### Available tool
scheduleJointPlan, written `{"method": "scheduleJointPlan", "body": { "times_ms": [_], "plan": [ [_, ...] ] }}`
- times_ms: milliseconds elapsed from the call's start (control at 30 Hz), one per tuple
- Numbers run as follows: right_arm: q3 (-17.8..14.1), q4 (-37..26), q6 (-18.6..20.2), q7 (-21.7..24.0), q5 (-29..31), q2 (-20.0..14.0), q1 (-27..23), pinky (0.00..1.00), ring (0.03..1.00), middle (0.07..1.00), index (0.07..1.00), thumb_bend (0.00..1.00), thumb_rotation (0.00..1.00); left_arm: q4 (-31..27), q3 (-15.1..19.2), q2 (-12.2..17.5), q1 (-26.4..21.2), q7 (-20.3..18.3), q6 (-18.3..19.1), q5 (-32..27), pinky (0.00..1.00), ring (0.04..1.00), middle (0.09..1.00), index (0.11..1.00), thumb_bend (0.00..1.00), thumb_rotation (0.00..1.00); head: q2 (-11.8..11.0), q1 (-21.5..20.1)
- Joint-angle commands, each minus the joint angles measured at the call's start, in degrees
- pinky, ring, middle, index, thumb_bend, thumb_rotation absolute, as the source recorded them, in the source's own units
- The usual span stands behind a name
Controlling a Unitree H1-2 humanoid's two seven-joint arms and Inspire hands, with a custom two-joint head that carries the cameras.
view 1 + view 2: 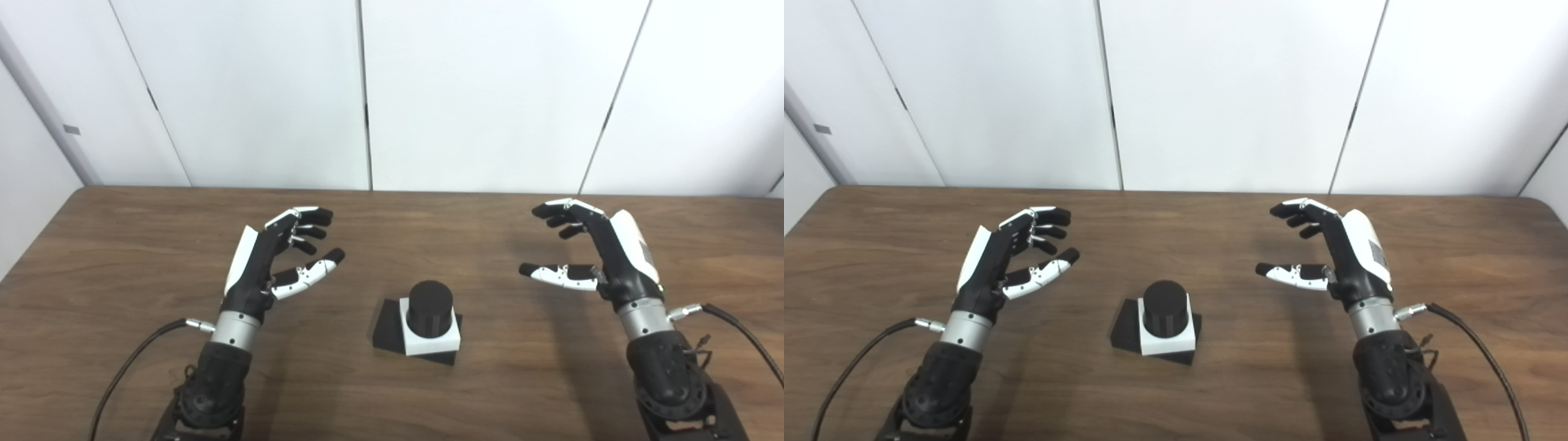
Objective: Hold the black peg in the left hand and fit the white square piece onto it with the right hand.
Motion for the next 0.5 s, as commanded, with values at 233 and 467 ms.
{"method": "scheduleJointPlan", "body": {
  "times_ms": [233, 467],
  "plan": [
    [-0.22, -1.68, -2.01, -1.14, -0.25, -0.28, -1.01, 0.58, 0.663, 0.691, 0.653, 0.60, 0.13, -0.13, 0.09, 0.03, -1.93, 1.15, -2.90, -1.35, 0.55, 0.673, 0.712, 0.700, 0.60, 0.20, 0.39, -0.06],
    [-0.01, -2.97, -0.34, -0.43, -0.45, 0.18, -0.69, 0.59, 0.671, 0.694, 0.664, 0.60, 0.12, 0.18, -0.20, 0.23, -1.57, 1.10, -3.23, -0.95, 0.55, 0.688, 0.725, 0.716, 0.62, 0.21, 0.27, -0.91]
  ]
}}
